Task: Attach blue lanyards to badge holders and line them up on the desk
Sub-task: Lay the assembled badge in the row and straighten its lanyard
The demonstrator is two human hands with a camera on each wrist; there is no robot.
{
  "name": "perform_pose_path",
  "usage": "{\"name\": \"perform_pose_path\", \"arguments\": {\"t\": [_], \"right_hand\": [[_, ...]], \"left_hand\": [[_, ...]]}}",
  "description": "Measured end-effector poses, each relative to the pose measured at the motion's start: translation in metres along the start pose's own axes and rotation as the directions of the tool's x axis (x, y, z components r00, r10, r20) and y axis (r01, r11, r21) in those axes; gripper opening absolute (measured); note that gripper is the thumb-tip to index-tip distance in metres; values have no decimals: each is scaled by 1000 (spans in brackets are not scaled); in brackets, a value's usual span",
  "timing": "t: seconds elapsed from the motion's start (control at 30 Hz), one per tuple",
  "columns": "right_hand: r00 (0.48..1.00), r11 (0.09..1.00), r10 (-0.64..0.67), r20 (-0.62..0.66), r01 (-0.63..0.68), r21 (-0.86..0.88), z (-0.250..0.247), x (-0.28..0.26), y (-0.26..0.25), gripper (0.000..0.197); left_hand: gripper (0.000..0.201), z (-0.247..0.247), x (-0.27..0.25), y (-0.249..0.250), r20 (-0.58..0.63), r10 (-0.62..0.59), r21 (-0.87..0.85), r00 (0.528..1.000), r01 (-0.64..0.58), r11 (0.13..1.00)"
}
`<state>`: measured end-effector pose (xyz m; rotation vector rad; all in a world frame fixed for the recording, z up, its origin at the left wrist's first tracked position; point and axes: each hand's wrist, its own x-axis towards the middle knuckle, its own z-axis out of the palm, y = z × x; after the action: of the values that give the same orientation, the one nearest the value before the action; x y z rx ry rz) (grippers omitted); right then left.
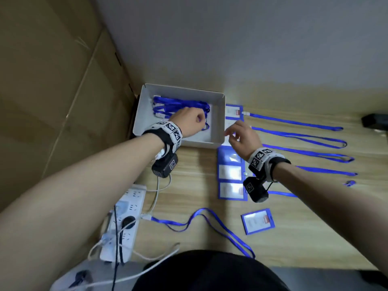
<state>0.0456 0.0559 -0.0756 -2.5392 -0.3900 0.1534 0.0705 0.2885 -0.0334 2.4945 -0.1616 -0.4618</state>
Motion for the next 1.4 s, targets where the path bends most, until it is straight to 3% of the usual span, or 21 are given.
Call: {"name": "perform_pose_path", "arguments": {"t": [0.13, 0.23, 0.37, 0.47, 0.6, 0.67, 0.77, 0.87, 0.97, 1.1, 1.17, 1.3, 1.4], "right_hand": [[994, 999, 43, 96, -44, 17, 13, -64, 0, 19], [968, 996, 82, 237, -87, 9, 34, -103, -8, 18], [856, 997, 68, 513, -43, -61, 75, -135, -24, 17], [789, 993, -7, 614, 79, -90, 110, -155, -39, 25], [801, 956, -89, 593, 235, -174, 143, -169, -53, 34], [809, 944, -89, 581, 255, -211, 151, -173, -54, 28], [808, 995, -9, 589, 66, -76, 139, -180, -62, 20], [813, 993, 70, 578, -109, 33, 108, -185, -60, 16], [819, 977, 140, 556, -205, 57, 66, -189, -43, 22], [845, 947, 282, 455, -322, 11, 12, -201, 2, 30], [845, 924, 357, 398, -381, -20, -14, -211, 28, 32], [835, 883, 451, 315, -468, -24, -48, -227, 67, 32], [824, 864, 482, 298, -504, -5, -72, -241, 93, 30]], "left_hand": [[11, 46, -43, 13, 138, 86, -26, 987, -83, 996], [14, 81, -73, 0, 249, 69, 5, 966, -72, 997], [12, 116, -116, -39, 394, -77, 270, 916, -35, 962], [15, 136, -150, -71, 423, -173, 311, 890, 37, 950], [21, 154, -185, -98, 467, -214, 263, 858, 96, 960], [33, 161, -196, -103, 482, -157, 242, 862, 41, 969], [24, 164, -206, -88, 480, -81, 260, 874, -53, 964], [29, 170, -201, -74, 512, -131, 240, 849, 5, 971], [36, 172, -184, -61, 537, -120, 192, 835, 17, 981], [42, 163, -158, -34, 510, -57, 162, 858, -31, 986], [48, 161, -143, -15, 482, -40, 94, 876, -7, 996], [42, 168, -123, 17, 492, 28, -240, 870, 105, 965], [39, 180, -112, 51, 454, 14, -309, 891, 143, 940]]}}
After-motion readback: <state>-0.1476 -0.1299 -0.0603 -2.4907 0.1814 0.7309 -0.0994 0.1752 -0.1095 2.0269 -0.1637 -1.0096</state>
